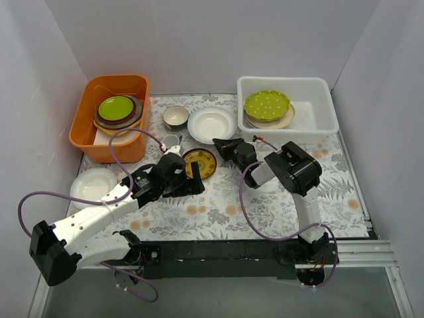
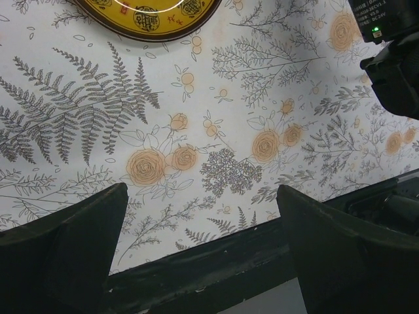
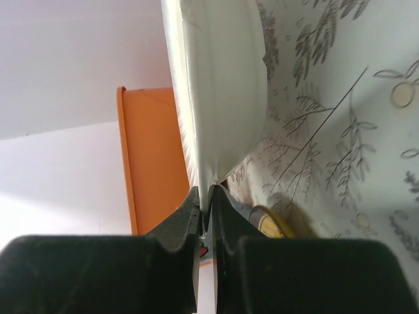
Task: Place the plates into the plastic bin on the countertop
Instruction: Pick up the plate at the center of the board.
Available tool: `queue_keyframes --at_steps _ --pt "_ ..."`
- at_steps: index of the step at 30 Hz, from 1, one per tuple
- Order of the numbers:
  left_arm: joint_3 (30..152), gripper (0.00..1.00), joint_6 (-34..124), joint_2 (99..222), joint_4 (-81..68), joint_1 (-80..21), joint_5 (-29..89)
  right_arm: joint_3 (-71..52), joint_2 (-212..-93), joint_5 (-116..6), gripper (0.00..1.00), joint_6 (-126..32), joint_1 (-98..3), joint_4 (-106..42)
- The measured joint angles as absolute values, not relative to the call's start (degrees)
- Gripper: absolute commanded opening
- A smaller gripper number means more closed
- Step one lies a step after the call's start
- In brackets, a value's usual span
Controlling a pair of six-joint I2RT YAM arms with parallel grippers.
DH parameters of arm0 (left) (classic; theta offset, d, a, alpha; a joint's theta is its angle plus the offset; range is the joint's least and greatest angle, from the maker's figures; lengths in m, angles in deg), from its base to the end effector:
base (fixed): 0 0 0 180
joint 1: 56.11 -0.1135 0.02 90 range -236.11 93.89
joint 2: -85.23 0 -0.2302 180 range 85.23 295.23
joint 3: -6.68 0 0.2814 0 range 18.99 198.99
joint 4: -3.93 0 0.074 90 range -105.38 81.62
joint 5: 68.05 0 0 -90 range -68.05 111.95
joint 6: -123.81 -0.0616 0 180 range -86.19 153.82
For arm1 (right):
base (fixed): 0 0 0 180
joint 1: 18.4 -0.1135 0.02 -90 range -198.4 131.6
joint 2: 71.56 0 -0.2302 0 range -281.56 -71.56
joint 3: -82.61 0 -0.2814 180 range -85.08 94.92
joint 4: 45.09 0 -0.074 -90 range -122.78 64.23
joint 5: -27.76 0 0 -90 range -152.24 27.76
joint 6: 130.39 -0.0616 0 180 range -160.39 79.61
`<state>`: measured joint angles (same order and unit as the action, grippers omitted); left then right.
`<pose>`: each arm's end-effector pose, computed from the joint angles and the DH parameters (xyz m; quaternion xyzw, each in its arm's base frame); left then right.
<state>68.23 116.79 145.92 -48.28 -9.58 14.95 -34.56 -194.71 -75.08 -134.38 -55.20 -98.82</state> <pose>0.1933 -0.1930 0.2129 -0.3138 0.8883 -0.2742 0.1930 0.3432 0.2397 0.0464 0.4204 0.6158 0.5663 0.3512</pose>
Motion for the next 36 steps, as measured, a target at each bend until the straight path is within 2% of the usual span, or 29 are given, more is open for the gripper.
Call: queue_keyframes --at_steps 26,36 --pt "68.2 0.98 118.08 144.25 -48.33 -9.58 15.38 -49.44 -181.34 -71.34 0.01 -133.64 -56.1 -98.64" --pt "68.23 0.98 118.24 144.25 -48.41 -9.58 15.38 -61.42 -172.13 -67.67 0.01 -133.07 -57.21 -98.33"
